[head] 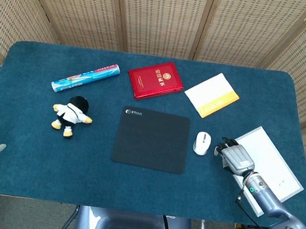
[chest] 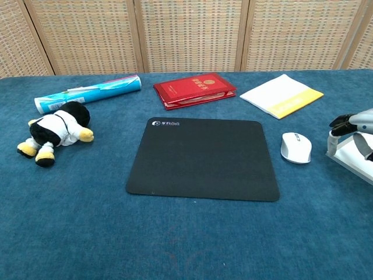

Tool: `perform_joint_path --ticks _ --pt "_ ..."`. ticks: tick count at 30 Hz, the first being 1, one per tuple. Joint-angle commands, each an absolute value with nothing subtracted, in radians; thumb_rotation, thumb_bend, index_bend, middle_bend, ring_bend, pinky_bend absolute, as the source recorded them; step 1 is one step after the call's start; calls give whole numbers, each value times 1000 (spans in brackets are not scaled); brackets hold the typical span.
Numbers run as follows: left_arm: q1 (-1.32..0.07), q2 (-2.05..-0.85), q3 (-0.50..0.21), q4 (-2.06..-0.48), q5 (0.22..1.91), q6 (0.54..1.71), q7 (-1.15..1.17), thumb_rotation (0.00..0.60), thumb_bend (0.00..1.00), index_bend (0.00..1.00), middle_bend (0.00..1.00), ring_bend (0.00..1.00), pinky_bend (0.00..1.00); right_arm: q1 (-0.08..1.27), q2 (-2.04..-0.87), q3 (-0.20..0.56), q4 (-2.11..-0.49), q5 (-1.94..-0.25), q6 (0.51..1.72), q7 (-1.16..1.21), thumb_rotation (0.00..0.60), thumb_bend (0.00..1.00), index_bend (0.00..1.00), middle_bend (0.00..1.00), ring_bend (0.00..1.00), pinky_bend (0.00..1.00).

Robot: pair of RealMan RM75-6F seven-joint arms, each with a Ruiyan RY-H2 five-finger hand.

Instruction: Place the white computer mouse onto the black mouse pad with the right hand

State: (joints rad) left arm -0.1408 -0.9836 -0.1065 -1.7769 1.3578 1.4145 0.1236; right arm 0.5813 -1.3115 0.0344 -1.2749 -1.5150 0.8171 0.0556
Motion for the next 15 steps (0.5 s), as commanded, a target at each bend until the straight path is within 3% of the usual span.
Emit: perform_joint_path --ticks 1,15 --pt "-140 -983 -106 -1777 1359 1417 122 600 0 0 0 0 0 582 -1325 28 -1267 -1514 820 63 600 1000 360 280 96 151" --pt "-143 -979 -103 -1774 1361 1412 108 600 0 0 0 0 0 625 -1431 65 -1254 -1439 785 50 600 1000 360 280 96 151"
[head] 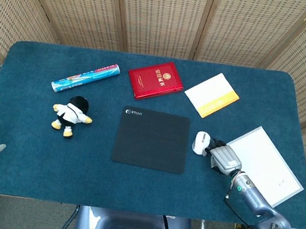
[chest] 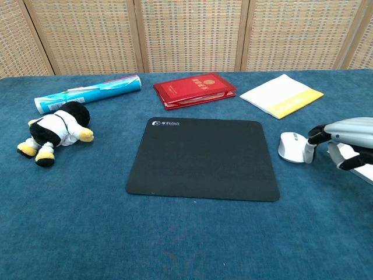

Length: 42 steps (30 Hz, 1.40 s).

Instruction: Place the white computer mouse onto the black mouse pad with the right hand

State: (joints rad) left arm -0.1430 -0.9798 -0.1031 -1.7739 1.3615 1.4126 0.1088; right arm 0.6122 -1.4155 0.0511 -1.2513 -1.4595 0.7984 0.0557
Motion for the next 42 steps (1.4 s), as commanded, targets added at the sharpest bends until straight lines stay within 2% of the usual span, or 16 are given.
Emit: perform_joint_path --ticks 1,6,12,13,15,17,19,23,26,28,33,36,42 --pt "-143 -979 -104 -1774 1360 1413 107 600 0 0 0 0 0 628 -1436 70 -1256 -1432 781 51 600 1000 360 280 96 151" --pt "-144 -976 -105 -1771 1354 1410 98 600 0 0 0 0 0 651 -1473 109 -1260 -1382 778 40 600 1000 360 270 96 151" --pt "-146 -975 -106 -1767 1350 1405 91 600 0 0 0 0 0 666 -1514 158 -1264 -1333 813 19 600 997 319 163 57 150" --pt "-146 -974 -106 -1767 1348 1405 90 600 0 0 0 0 0 664 -1509 163 -1275 -1336 827 21 600 958 296 143 42 139" --pt "-147 -973 -107 -1766 1346 1403 86 600 0 0 0 0 0 661 -1499 167 -1292 -1347 855 20 600 788 263 119 28 102" --pt "-150 -972 -109 -1763 1341 1398 84 600 0 0 0 0 0 659 -1472 171 -1316 -1389 903 29 600 520 230 98 8 50" --pt "-151 -972 -109 -1762 1338 1393 83 600 0 0 0 0 0 665 -1452 168 -1319 -1407 909 28 600 379 206 77 0 28" --pt "-154 -971 -110 -1760 1336 1390 82 600 0 0 0 0 0 694 -1413 150 -1314 -1412 850 -10 600 196 107 5 0 3" --pt "-158 -969 -113 -1757 1328 1382 79 600 0 0 0 0 0 728 -1403 137 -1270 -1406 797 -99 600 38 56 0 0 0" --pt "-161 -968 -114 -1755 1323 1376 76 600 0 0 0 0 0 746 -1411 129 -1240 -1407 778 -134 600 3 49 0 0 0" --pt "-167 -965 -121 -1748 1303 1363 69 600 0 0 0 0 0 776 -1453 122 -1164 -1408 753 -152 600 0 62 0 0 0" --pt "-173 -966 -126 -1745 1284 1351 72 600 0 0 0 0 0 802 -1480 102 -1106 -1444 738 -137 600 36 93 27 0 3" --pt "-181 -971 -129 -1748 1265 1341 91 600 0 0 0 0 0 847 -1494 51 -1060 -1510 688 -94 600 91 108 89 5 79"
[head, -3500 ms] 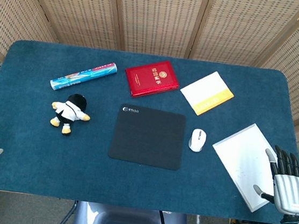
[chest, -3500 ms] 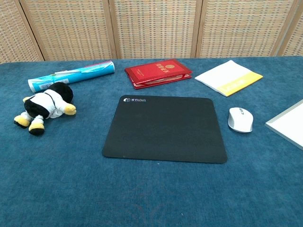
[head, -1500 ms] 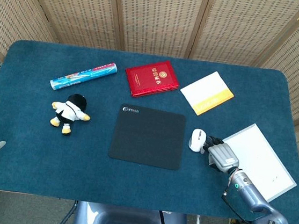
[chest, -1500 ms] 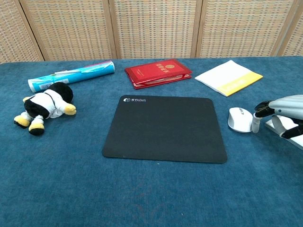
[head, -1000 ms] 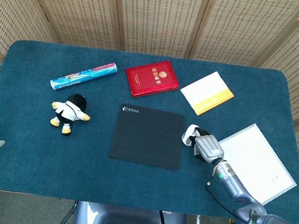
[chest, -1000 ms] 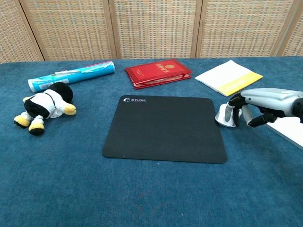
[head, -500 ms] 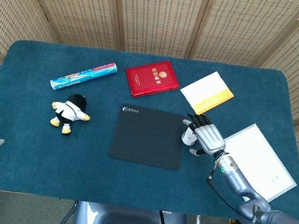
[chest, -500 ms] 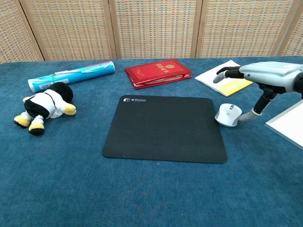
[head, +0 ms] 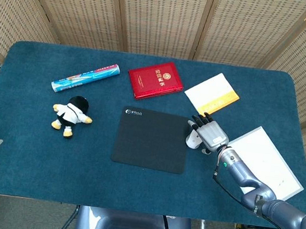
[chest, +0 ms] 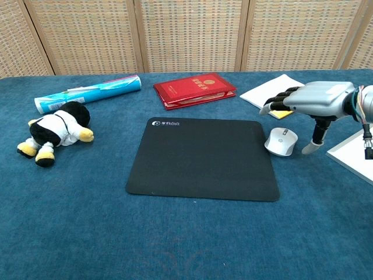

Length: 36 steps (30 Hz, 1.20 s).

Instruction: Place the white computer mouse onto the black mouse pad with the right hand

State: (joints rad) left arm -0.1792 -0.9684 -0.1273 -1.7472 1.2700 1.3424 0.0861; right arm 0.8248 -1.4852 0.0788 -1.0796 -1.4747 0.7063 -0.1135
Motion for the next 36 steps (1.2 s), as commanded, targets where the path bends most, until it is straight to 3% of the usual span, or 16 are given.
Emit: perform_joint_path --ticks 1,12,21,26,31,36 --pt "-182 -972 -129 -1748 1261 1340 94 600 0 0 0 0 0 852 -1496 44 -1055 -1520 686 -89 600 100 112 92 6 84" --pt "-194 -983 -133 -1749 1236 1329 126 600 0 0 0 0 0 887 -1557 -11 -924 -1619 738 -68 600 184 175 119 23 126" --pt "-203 -992 -135 -1748 1214 1319 148 600 0 0 0 0 0 905 -1602 -54 -822 -1673 773 -12 600 397 291 238 121 194" --pt "-208 -996 -137 -1749 1203 1315 157 600 0 0 0 0 0 890 -1632 -67 -757 -1705 876 82 600 543 513 456 321 312" --pt "-210 -996 -136 -1749 1200 1311 156 600 0 0 0 0 0 888 -1625 -75 -722 -1745 991 139 600 613 529 480 341 322" --pt "-214 -995 -135 -1748 1200 1304 153 600 0 0 0 0 0 936 -1579 -83 -774 -1820 1088 92 600 620 529 481 341 322"
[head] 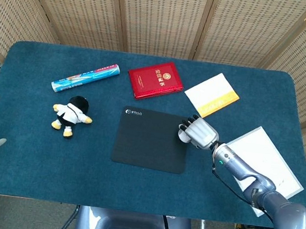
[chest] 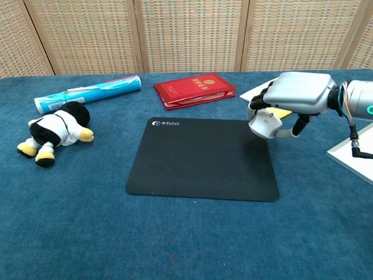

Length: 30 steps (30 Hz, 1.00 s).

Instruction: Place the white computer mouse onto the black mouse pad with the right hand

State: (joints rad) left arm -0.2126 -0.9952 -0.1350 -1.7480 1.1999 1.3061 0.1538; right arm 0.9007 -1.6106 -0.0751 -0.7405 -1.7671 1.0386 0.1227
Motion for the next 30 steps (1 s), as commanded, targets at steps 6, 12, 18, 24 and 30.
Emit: perform_joint_path --ticks 6,12,18,24,30 --pt "-217 -991 -134 -1746 1203 1297 141 600 0 0 0 0 0 1037 -1540 -65 -921 -1885 1077 -17 600 660 529 464 341 334" --pt "-219 -981 -132 -1739 1211 1282 105 600 0 0 0 0 0 1126 -1562 -55 -995 -1920 986 -117 600 736 529 450 341 334" --pt "-221 -972 -124 -1718 1224 1260 62 600 0 0 0 0 0 1192 -1607 -77 -993 -1953 879 -200 600 749 529 449 338 337" --pt "-223 -965 -124 -1710 1230 1252 35 600 0 0 0 0 0 1217 -1631 -109 -955 -1977 857 -213 600 749 529 438 315 341" --pt "-226 -964 -124 -1710 1228 1248 35 600 0 0 0 0 0 1216 -1646 -112 -936 -1967 860 -222 600 746 520 404 284 341"
